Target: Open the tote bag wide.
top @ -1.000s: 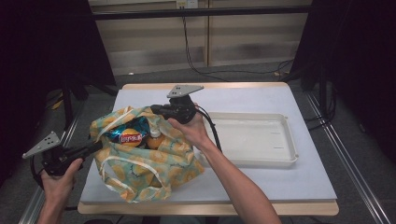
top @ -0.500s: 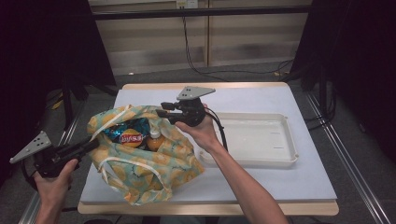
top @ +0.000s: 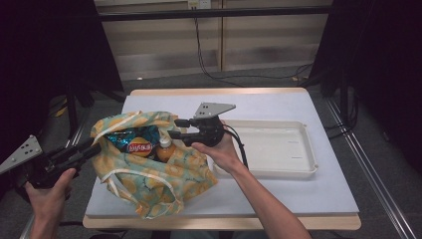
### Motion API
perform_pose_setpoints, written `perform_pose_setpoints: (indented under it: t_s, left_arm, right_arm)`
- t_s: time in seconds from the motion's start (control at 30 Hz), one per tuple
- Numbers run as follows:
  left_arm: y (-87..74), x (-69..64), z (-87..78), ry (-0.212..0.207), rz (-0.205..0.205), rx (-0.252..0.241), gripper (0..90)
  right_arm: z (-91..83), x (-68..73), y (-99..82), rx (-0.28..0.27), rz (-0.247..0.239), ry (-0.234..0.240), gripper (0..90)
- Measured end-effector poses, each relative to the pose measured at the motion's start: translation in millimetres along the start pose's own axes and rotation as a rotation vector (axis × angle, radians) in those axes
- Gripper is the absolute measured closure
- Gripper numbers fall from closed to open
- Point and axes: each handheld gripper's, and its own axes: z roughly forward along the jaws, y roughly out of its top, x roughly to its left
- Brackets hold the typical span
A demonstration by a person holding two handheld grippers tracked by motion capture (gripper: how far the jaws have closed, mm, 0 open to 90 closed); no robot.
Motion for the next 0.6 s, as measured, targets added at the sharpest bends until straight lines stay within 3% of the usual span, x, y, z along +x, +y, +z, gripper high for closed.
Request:
perform_pose_setpoints:
  t_s: [0.37,0.43,0.53,0.6]
  left_arm:
    - [9.5,-3.8,11.8,-0.01,0.021,-0.02,60.4]
    - [10.5,-4.2,13.4,-0.016,0.022,-0.034,58.0]
    - [11.9,-4.3,14.1,-0.017,0.024,-0.033,57.6]
    - [12.7,-4.3,15.2,-0.021,0.026,-0.037,56.8]
  right_arm:
    - [6.9,-0.2,-13.4,0.016,0.009,-0.009,58.6]
    - [7.8,-1.3,-14.1,0.016,0.015,-0.019,66.5]
    - [7.4,-2.0,-13.6,0.0,0.024,-0.008,84.9]
    - [7.0,-2.9,-12.9,-0.011,0.03,-0.003,90.0]
